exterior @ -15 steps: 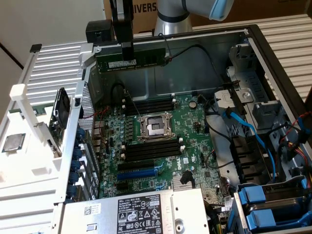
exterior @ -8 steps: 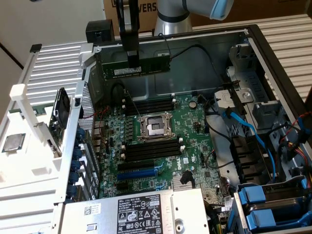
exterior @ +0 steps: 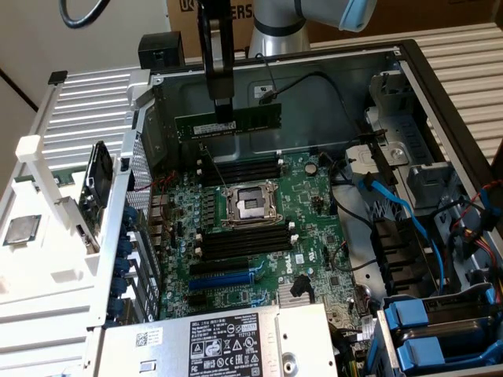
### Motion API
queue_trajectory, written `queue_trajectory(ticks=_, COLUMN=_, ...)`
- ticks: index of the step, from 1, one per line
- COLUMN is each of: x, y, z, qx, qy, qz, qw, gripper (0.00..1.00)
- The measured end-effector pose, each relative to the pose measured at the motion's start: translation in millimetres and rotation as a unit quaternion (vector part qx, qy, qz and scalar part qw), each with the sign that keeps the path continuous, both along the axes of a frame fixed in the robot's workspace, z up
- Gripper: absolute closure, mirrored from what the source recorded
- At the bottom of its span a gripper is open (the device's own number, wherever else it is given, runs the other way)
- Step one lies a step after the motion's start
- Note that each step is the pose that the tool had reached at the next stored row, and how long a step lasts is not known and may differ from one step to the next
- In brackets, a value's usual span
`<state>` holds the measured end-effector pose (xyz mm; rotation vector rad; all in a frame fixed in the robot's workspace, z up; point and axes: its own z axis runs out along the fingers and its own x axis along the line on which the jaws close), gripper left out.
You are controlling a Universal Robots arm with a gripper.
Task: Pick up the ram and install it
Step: 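Pick up the ram and move it above insertion slot, then insert the ram into the slot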
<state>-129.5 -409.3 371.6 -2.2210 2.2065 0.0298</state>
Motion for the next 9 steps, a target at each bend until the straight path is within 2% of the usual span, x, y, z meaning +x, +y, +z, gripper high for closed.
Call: queue_trajectory(ticks=9, x=0.5, y=0.0, z=-1.1, qx=0.0, qy=-0.0002, qz=0.0, qw=1.0, gripper=0.88)
